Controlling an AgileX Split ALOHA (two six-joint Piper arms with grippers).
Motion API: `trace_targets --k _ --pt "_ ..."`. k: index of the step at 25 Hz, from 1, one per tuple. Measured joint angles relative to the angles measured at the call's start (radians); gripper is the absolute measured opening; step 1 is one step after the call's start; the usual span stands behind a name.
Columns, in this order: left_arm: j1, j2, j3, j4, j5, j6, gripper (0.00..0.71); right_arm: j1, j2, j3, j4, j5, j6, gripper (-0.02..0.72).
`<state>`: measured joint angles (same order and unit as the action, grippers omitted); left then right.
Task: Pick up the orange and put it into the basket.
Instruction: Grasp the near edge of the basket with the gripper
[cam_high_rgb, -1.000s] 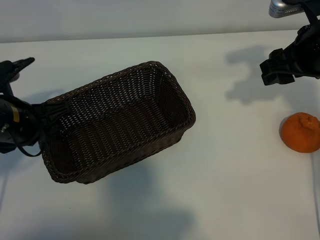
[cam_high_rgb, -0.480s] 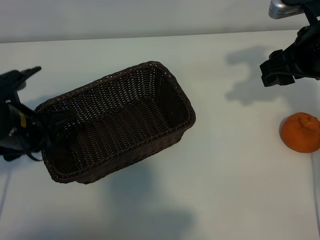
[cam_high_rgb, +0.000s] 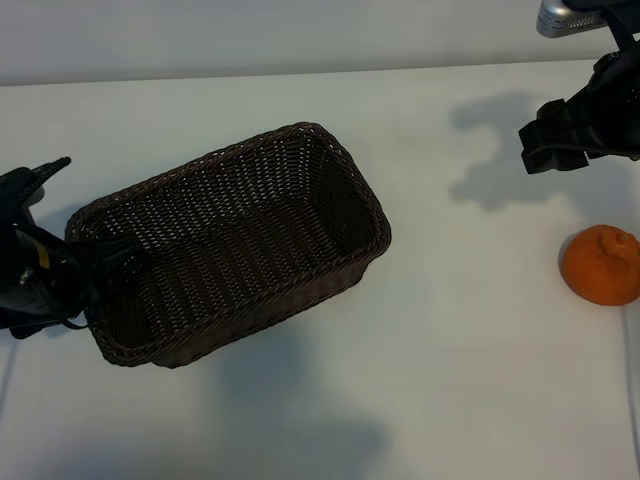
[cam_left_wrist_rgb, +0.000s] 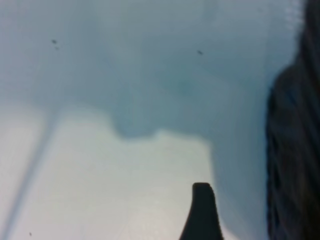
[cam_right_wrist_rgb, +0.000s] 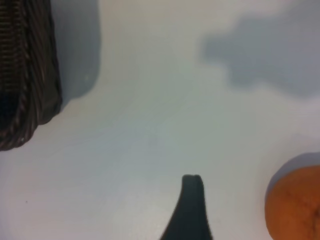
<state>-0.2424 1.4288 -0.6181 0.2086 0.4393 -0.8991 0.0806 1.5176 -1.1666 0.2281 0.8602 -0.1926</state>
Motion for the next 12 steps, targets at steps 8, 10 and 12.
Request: trace_targets --k 8,10,12 --pt "0.020 0.038 0.002 -0.077 -0.062 0.079 0.573 0.000 0.000 0.000 0.002 0.001 0.000 0.595" --pt "0.020 0.053 0.002 -0.080 -0.065 0.080 0.573 0.000 0.001 0.000 0.002 0.001 0.000 0.595" --pt "0.020 0.070 0.002 -0.082 -0.065 0.081 0.573 0.000 0.001 0.000 0.003 0.001 0.000 0.595"
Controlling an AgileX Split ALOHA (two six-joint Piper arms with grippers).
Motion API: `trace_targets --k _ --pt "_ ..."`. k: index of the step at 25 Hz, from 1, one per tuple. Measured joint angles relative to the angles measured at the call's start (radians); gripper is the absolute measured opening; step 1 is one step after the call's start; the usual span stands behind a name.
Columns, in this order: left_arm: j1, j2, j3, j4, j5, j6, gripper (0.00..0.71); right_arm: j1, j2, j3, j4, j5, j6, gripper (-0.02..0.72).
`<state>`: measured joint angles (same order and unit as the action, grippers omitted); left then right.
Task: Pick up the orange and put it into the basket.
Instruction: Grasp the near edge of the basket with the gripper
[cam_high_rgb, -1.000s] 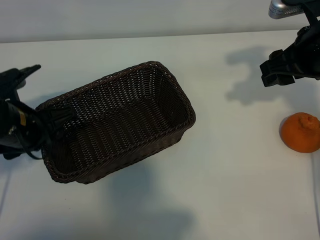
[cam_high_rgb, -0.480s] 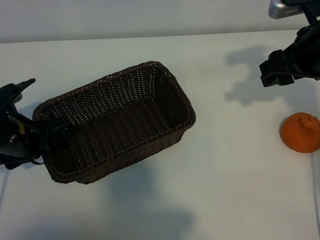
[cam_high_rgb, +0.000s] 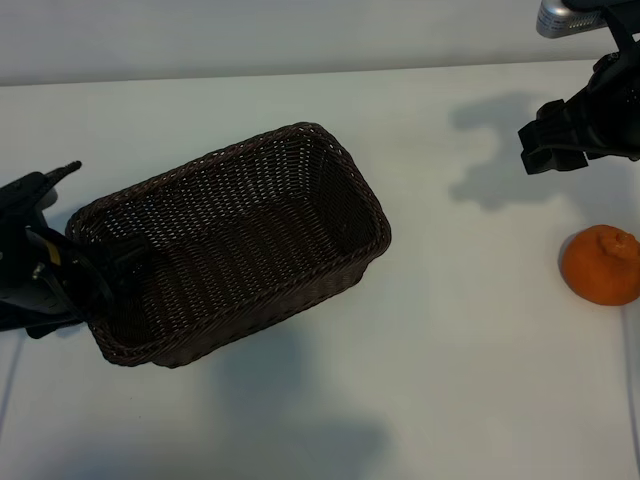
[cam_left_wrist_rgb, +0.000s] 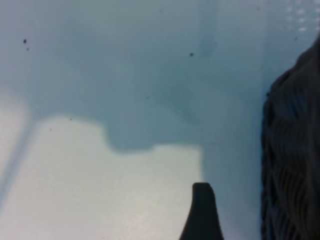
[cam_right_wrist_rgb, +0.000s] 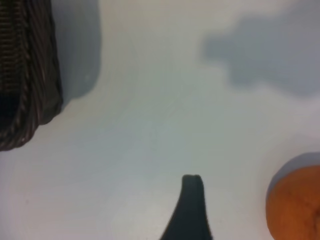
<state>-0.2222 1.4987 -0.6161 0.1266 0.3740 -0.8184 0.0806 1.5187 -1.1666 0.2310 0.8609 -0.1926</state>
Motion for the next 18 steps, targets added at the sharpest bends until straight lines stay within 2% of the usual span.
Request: trace_targets --k 14,16,18 --pt "0.000 0.080 -0.002 -0.043 -0.037 0.028 0.573 0.000 0.001 0.000 0.000 0.000 -0.001 0.595" --pt "0.000 0.080 -0.003 -0.050 -0.039 0.029 0.556 0.000 0.001 0.000 0.000 0.000 -0.001 0.595" --pt "0.000 0.080 -0.004 -0.064 -0.047 0.029 0.505 0.000 0.001 0.000 0.000 0.000 -0.001 0.595"
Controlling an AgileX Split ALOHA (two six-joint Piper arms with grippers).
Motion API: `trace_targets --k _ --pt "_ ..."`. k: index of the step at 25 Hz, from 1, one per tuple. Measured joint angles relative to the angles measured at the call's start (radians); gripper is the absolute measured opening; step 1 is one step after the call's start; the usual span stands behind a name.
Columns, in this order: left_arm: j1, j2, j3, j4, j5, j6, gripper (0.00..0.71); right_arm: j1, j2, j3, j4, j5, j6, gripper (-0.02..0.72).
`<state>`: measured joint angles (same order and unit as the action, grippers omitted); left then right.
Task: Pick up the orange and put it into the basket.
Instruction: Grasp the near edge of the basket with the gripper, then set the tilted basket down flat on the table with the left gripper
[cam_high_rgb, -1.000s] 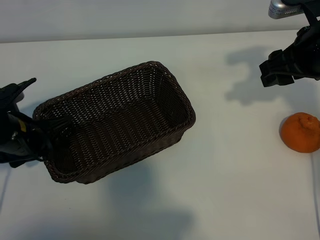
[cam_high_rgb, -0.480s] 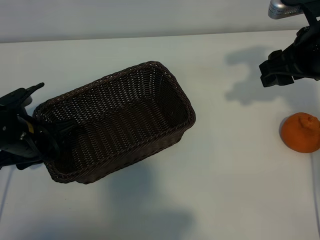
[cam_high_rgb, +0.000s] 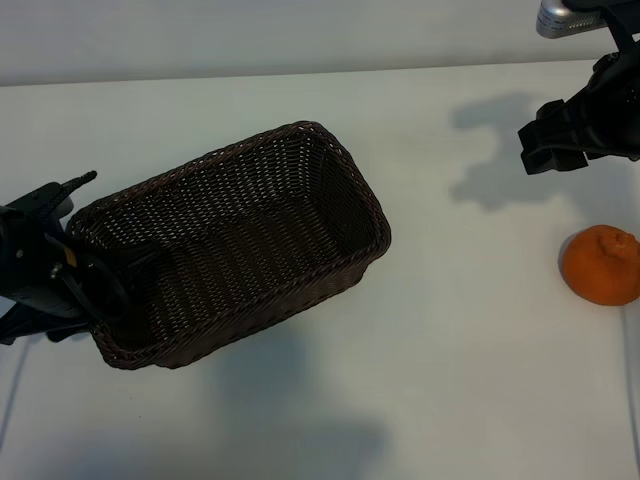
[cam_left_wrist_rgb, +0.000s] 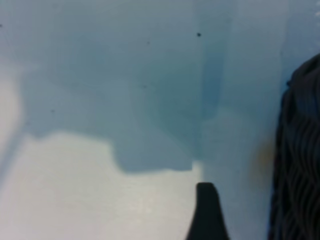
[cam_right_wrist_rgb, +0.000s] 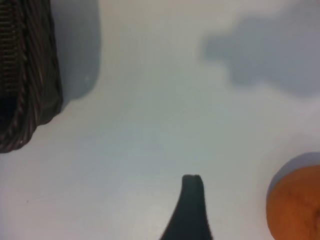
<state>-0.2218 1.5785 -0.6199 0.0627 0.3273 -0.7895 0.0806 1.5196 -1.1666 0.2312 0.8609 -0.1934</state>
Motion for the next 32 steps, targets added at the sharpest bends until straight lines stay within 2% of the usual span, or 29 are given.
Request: trace_targets --k 3,4,16,24,32 --pt "0.000 0.000 0.000 -0.023 -0.027 0.000 0.357 0.000 0.000 0.000 0.000 0.000 0.000 0.595" --pt "0.000 0.000 0.000 -0.025 -0.031 -0.001 0.344 0.000 0.000 0.000 0.000 0.000 0.000 0.595" --pt "0.000 -0.013 0.000 -0.027 -0.061 -0.002 0.344 0.000 0.000 0.000 0.001 0.000 0.000 0.595" --pt "0.015 -0.175 0.000 -0.053 -0.087 0.023 0.328 0.000 0.000 0.000 0.001 0.000 0.000 0.595" --pt "0.019 -0.257 -0.016 -0.100 -0.071 0.083 0.325 0.000 0.000 0.000 0.001 0.000 0.000 0.595"
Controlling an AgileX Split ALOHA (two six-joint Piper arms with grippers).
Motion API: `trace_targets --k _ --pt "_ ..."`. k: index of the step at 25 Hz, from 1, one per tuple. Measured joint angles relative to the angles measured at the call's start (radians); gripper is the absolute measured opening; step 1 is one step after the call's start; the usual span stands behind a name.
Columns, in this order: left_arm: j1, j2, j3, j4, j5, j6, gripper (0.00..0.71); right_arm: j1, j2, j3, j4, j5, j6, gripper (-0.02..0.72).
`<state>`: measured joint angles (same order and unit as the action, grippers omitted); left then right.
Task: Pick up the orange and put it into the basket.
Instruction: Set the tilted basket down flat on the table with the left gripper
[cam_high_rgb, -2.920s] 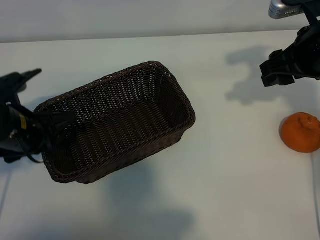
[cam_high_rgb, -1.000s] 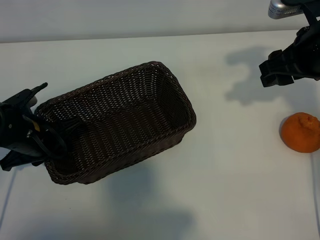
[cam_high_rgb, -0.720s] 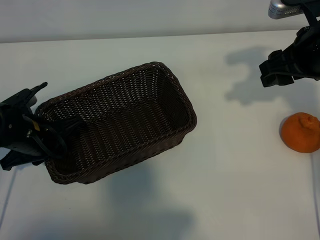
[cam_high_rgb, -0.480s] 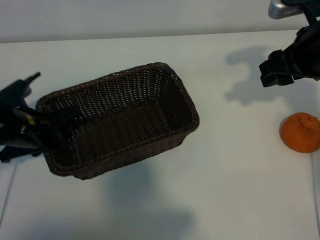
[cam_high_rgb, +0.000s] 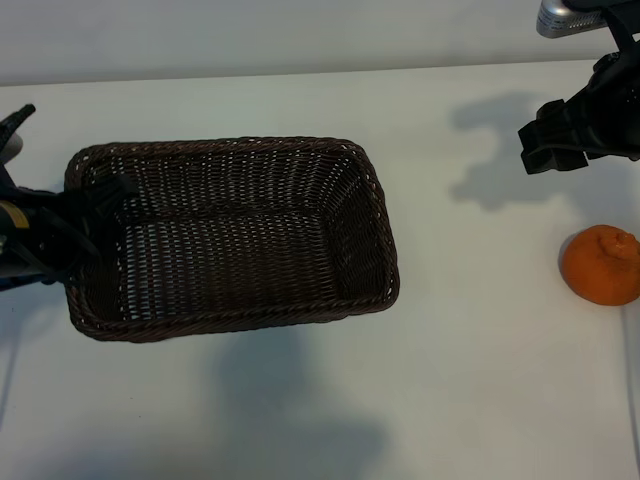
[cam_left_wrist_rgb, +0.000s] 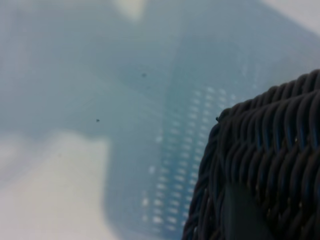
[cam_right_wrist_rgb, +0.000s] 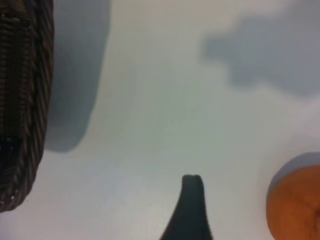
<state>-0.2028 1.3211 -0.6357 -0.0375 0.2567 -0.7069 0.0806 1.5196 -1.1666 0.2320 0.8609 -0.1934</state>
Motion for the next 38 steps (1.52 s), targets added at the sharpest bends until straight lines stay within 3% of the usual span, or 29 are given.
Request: trace_targets --k 5,16,22,27,32,38 --pt "0.000 -0.001 -0.030 -0.138 -0.007 0.110 0.325 0.000 0.000 0.000 0.000 0.000 0.000 0.595" --pt "0.000 -0.001 -0.035 -0.584 -0.094 0.471 0.325 0.000 0.000 0.000 0.003 0.000 0.000 0.595" --pt "0.000 0.047 -0.123 -0.607 -0.038 0.584 0.325 0.000 0.000 0.000 0.003 0.001 0.000 0.595" --pt "0.000 0.164 -0.256 -0.608 0.040 0.632 0.325 0.000 0.000 0.000 0.003 0.005 0.000 0.595" --pt "-0.001 0.264 -0.334 -0.632 0.050 0.636 0.325 0.000 0.000 0.000 0.003 0.007 0.000 0.595" --pt "-0.060 0.388 -0.408 -0.678 0.033 0.650 0.325 0.000 0.000 0.000 0.003 0.010 0.000 0.595"
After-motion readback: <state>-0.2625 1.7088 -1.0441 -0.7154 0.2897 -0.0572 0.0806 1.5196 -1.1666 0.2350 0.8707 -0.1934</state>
